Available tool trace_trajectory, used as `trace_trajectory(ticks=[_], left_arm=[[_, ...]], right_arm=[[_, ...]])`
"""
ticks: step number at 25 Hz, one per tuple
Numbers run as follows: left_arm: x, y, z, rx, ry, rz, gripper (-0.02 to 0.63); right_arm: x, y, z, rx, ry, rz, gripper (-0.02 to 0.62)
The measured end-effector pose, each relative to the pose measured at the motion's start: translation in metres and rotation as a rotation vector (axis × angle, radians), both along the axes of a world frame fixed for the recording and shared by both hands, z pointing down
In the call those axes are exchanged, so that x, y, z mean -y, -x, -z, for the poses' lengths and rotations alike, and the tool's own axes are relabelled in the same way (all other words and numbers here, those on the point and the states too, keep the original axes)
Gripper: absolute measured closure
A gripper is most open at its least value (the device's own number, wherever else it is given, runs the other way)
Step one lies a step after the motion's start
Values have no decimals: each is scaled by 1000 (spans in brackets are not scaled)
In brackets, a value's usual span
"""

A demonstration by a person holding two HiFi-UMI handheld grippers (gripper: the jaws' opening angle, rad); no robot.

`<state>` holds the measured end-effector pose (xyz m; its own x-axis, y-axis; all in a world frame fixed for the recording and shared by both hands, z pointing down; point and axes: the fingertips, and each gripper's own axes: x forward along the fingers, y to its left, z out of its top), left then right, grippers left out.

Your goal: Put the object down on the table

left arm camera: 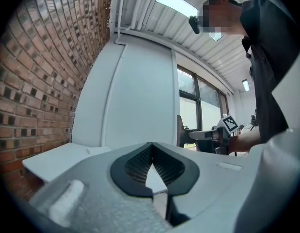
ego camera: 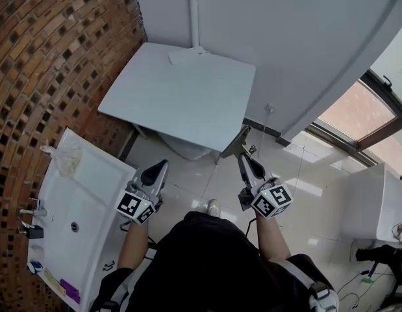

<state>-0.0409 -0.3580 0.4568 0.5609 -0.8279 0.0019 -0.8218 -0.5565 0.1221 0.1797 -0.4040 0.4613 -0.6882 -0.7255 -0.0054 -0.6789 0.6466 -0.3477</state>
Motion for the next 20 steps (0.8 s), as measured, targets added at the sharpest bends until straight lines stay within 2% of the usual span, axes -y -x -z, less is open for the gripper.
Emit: trace_trajectory(ticks=[5,8,14,20], left_arm=[[47,-31,17,-72,-27,14,607],[67,-48,13,-56,-15,23,607],[87,-85,4,-38,10,-15,607],[106,-79,-6,-9,28,13,607]], right_arm=[[43,-39,5,7,-2,-15,588],[60,-62,4,8,0,-31,588],[82,-93,-11,25,47,-54,588],[101,-88,-26,24,93,-41,588]])
